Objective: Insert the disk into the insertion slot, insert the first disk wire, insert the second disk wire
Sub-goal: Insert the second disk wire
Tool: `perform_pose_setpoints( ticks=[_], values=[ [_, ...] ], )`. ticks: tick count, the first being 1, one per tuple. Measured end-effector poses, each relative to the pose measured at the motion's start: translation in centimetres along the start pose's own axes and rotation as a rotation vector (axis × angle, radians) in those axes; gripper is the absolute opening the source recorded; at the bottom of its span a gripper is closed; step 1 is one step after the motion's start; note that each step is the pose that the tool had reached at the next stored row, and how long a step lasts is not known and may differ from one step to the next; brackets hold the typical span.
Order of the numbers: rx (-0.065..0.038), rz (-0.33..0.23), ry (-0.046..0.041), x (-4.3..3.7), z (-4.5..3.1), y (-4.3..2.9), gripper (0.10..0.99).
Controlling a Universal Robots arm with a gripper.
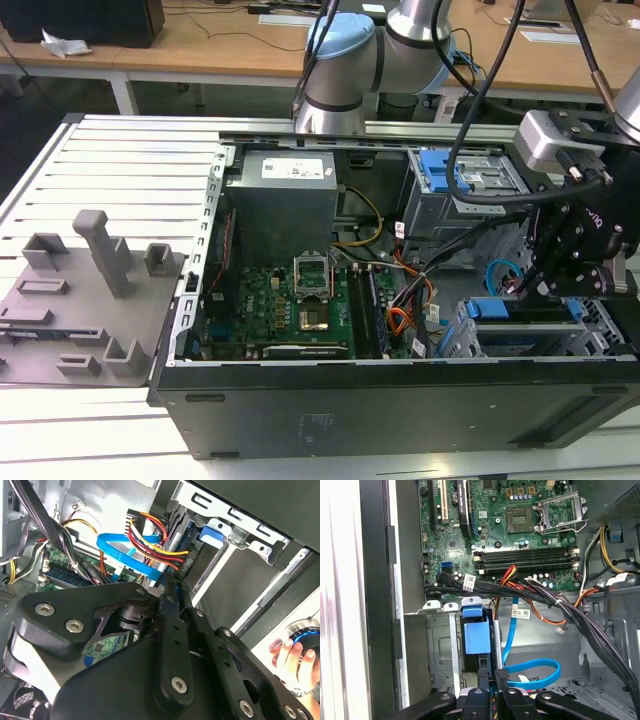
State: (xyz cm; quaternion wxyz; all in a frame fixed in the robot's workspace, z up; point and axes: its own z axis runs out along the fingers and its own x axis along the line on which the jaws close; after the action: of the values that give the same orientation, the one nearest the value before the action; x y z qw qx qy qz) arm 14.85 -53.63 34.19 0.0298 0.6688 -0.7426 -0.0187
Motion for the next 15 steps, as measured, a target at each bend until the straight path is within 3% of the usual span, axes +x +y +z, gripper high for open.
perform_pose_setpoints(
  ticks=[4, 11, 12, 13, 15],
  values=[
    [-0.001, -0.006, -0.0126, 0.48, 0.23, -0.07, 0.165],
    [-0.001, -0.008, -0.0131, 0.61, 0.45, -0.09, 0.176],
    [-0.001, -0.008, -0.0130, 0.61, 0.45, -0.10, 0.239],
    [-0.001, -0.008, -0.0130, 0.61, 0.44, -0.10, 0.239],
    [-0.001, -0.008, -0.0131, 0.62, -0.23, -0.05, 0.239]
  ],
)
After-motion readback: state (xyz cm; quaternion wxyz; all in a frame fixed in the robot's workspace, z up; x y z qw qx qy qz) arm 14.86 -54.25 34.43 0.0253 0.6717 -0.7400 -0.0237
